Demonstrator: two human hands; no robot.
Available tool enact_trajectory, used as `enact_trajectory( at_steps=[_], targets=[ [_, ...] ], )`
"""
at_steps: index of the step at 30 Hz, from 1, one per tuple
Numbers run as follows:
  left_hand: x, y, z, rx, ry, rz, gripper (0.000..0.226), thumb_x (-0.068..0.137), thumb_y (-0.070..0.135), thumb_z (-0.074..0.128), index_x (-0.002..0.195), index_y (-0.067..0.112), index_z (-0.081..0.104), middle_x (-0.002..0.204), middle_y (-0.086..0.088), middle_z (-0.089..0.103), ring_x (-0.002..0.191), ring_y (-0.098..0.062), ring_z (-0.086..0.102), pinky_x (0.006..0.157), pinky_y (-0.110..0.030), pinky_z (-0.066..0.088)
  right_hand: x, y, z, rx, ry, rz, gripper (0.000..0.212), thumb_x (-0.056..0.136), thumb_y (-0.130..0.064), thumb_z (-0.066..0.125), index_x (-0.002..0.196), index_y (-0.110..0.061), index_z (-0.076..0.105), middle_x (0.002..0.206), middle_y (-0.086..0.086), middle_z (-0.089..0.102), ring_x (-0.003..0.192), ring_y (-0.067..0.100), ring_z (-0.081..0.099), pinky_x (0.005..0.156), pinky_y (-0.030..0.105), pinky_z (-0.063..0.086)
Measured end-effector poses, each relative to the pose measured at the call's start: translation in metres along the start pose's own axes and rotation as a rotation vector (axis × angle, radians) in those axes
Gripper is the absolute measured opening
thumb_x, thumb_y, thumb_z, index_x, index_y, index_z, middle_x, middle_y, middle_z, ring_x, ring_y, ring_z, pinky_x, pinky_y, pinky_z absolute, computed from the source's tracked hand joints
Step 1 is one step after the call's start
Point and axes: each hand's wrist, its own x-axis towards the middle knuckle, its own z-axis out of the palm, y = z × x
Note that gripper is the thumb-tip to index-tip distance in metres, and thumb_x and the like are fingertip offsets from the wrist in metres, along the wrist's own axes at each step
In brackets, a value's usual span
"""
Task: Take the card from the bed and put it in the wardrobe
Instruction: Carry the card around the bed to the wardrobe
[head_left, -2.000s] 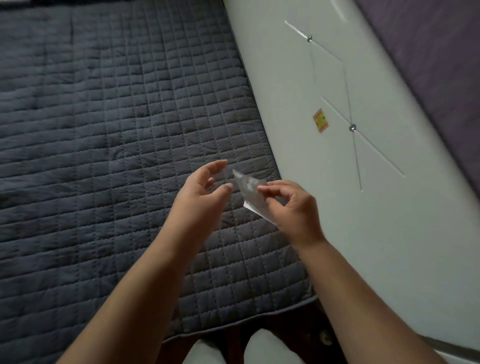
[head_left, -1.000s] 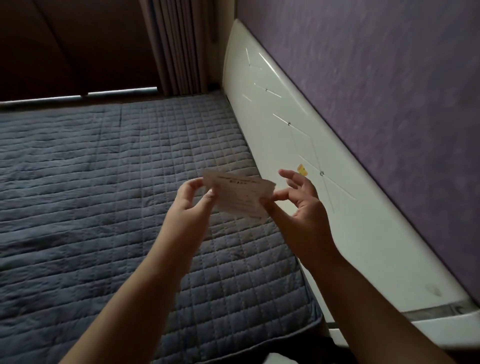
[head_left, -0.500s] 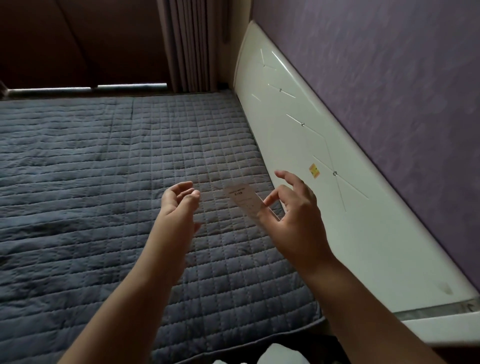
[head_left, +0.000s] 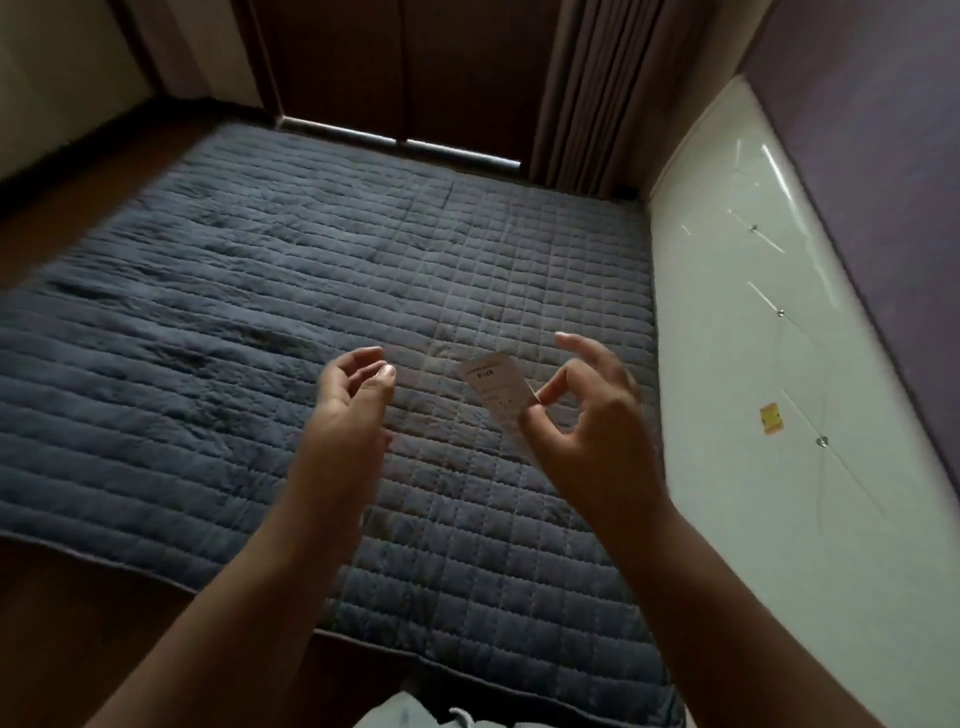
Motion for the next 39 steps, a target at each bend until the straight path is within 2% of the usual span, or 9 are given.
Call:
enact_trajectory(
  at_steps=[3,10,14,19,24,28,30,32,39],
  targets=[
    [-0.018,-0.001,-0.016,-0.016,0.142,0.009,0.018,0.103,0.032,0.048,0.116,0.042,0.056,0.114,0.013,0.064,0.102,-0.007,0.062,0.08,-0.032,0.047,0.003,-0.015,0.01,0.049,-0.077,-0.071,0.017,0.083,-0.035,0.074,0.084,-0.025,0.061,0.149,0.002,0.056,0.143,0.024,0.045,0.105,0.06,0.047],
    [-0.079,-0.014,-0.055,-0.048,0.448,0.034,0.02,0.103,0.027,0.049,0.121,0.032,0.057,0.112,0.012,0.061,0.103,-0.006,0.058,0.083,-0.032,0.046,-0.017,-0.048,0.028,0.111,-0.363,-0.225,0.016,0.08,-0.032,0.069,0.08,-0.031,0.053,0.15,-0.003,0.052,0.142,0.024,0.041,0.104,0.059,0.046],
    [-0.12,-0.025,-0.079,-0.094,0.606,-0.003,0.016,0.102,0.028,0.051,0.11,0.039,0.059,0.111,0.015,0.061,0.106,-0.007,0.058,0.086,-0.036,0.046,-0.03,-0.07,0.037,0.129,-0.504,-0.324,0.018,0.08,-0.034,0.07,0.081,-0.029,0.053,0.151,-0.004,0.049,0.141,0.026,0.04,0.103,0.058,0.045],
    [-0.169,-0.026,-0.109,-0.131,0.768,-0.002,0.021,0.103,0.024,0.05,0.121,0.03,0.058,0.116,0.011,0.061,0.109,-0.009,0.057,0.086,-0.035,0.045,-0.054,-0.112,0.053,0.192,-0.618,-0.433,0.034,0.072,-0.062,0.052,0.078,-0.029,0.054,0.151,-0.005,0.05,0.14,0.025,0.042,0.105,0.054,0.043],
    [-0.209,-0.024,-0.147,-0.171,0.922,0.007,0.023,0.102,0.019,0.048,0.122,0.028,0.056,0.111,0.016,0.06,0.107,-0.008,0.057,0.088,-0.037,0.044,-0.084,-0.163,0.076,0.232,-0.698,-0.553,0.026,0.077,-0.052,0.061,0.082,-0.027,0.057,0.156,-0.003,0.043,0.144,0.025,0.038,0.105,0.055,0.044],
    [-0.232,-0.031,-0.185,-0.17,1.023,0.014,0.028,0.102,0.014,0.049,0.129,0.019,0.057,0.113,0.009,0.06,0.105,-0.008,0.056,0.083,-0.024,0.043,-0.111,-0.202,0.101,0.243,-0.751,-0.645,0.026,0.079,-0.049,0.067,0.084,-0.025,0.057,0.157,-0.004,0.04,0.145,0.025,0.036,0.104,0.054,0.044],
    [-0.242,-0.036,-0.206,-0.139,1.066,0.012,0.032,0.102,0.013,0.05,0.133,0.012,0.056,0.116,0.001,0.059,0.096,-0.002,0.055,0.072,-0.009,0.042,-0.127,-0.221,0.113,0.252,-0.779,-0.672,0.03,0.077,-0.056,0.061,0.084,-0.026,0.056,0.158,-0.005,0.039,0.146,0.025,0.035,0.104,0.052,0.042],
    [-0.255,-0.041,-0.228,-0.118,1.104,0.004,0.032,0.101,0.014,0.052,0.133,0.01,0.057,0.117,-0.002,0.059,0.089,0.0,0.054,0.061,-0.002,0.039,-0.143,-0.24,0.126,0.259,-0.809,-0.667,0.032,0.074,-0.057,0.058,0.082,-0.027,0.055,0.158,-0.004,0.039,0.146,0.025,0.035,0.105,0.051,0.043],
    [-0.287,-0.054,-0.306,-0.161,1.191,-0.015,0.031,0.101,0.017,0.053,0.131,0.013,0.058,0.111,0.006,0.061,0.097,-0.005,0.057,0.066,-0.004,0.041,-0.187,-0.299,0.17,0.22,-0.858,-0.734,0.019,0.078,-0.043,0.067,0.078,-0.027,0.056,0.157,-0.005,0.042,0.143,0.022,0.041,0.104,0.042,0.042]
  ],
)
